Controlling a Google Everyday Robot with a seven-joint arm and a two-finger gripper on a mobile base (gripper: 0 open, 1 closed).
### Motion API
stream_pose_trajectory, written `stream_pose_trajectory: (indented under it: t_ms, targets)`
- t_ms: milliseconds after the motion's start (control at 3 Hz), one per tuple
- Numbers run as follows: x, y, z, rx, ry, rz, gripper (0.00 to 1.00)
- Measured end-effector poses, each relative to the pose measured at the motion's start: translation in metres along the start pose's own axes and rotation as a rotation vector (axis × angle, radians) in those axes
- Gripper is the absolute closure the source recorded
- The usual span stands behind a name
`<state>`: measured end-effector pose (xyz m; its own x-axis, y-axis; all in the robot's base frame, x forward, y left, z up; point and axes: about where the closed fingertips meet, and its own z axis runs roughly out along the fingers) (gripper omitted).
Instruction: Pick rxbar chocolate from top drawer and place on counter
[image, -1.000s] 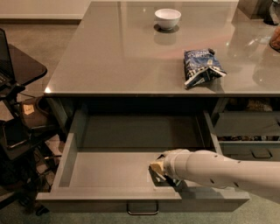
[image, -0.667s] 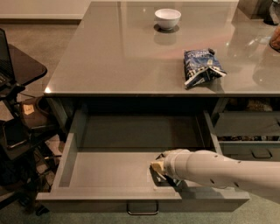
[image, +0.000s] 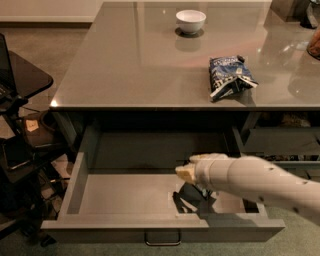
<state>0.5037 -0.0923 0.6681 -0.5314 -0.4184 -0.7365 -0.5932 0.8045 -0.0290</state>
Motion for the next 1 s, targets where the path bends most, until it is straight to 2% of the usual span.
stream_pose_trajectory:
  t_ms: [333, 667, 1000]
  targets:
    - [-0.051, -0.046, -0.062, 0.047, -0.079, -0.003, 1.00]
    - [-0.094, -0.095, -0.124, 0.068, -0.135, 0.018, 1.00]
    - [-0.143, -0.127, -0.166, 0.042, -0.162, 0.023, 1.00]
